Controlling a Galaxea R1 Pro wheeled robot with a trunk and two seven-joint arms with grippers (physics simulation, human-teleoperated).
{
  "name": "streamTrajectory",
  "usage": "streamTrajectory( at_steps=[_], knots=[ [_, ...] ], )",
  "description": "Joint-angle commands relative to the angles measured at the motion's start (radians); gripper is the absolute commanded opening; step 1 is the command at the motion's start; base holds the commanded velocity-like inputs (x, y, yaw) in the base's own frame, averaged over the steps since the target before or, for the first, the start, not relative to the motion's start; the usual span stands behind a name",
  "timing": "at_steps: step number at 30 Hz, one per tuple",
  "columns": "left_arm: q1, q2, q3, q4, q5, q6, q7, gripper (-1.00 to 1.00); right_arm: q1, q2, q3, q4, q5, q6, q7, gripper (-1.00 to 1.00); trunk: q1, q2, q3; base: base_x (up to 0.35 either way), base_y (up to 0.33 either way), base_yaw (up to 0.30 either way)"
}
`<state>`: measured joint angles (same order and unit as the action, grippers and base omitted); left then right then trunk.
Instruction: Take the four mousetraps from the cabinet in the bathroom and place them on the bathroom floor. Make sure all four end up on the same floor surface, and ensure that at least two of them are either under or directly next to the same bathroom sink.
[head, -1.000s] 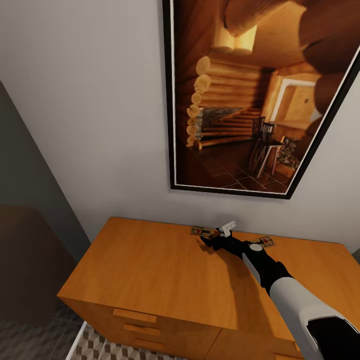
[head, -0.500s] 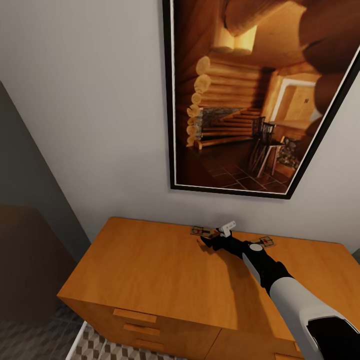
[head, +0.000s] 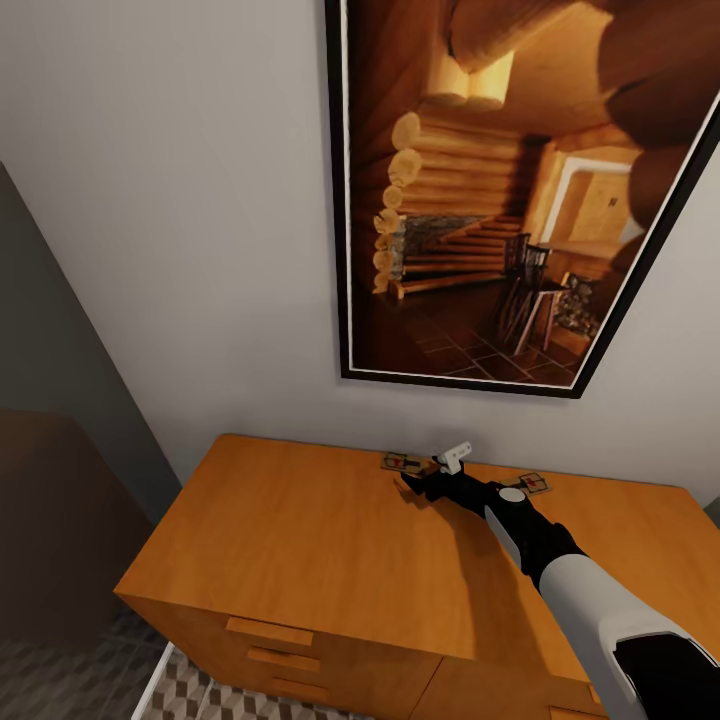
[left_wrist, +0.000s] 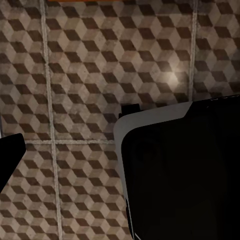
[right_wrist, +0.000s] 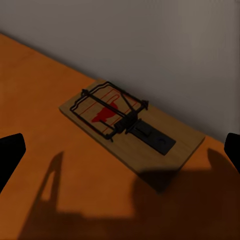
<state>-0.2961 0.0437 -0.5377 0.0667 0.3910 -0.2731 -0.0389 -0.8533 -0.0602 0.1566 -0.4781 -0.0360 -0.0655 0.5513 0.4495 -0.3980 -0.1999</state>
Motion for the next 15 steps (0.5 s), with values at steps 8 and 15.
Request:
streamTrajectory(
  at_steps=[8,15],
  knots=[
    [-0.001,-0.001,-0.008,0.004,0.01,-0.006,-0.004,1.0,-0.001,-0.001,0.006,0.001,-0.004,-0.005,-0.001,1.0,0.001,-0.002,-0.002,0.076,0.0,0.0],
    [-0.001,-0.001,-0.008,0.004,0.01,-0.006,-0.004,1.0,-0.001,-0.001,0.006,0.001,-0.004,-0.005,-0.001,1.0,0.001,-0.002,-0.002,0.053,0.0,0.0]
  ],
)
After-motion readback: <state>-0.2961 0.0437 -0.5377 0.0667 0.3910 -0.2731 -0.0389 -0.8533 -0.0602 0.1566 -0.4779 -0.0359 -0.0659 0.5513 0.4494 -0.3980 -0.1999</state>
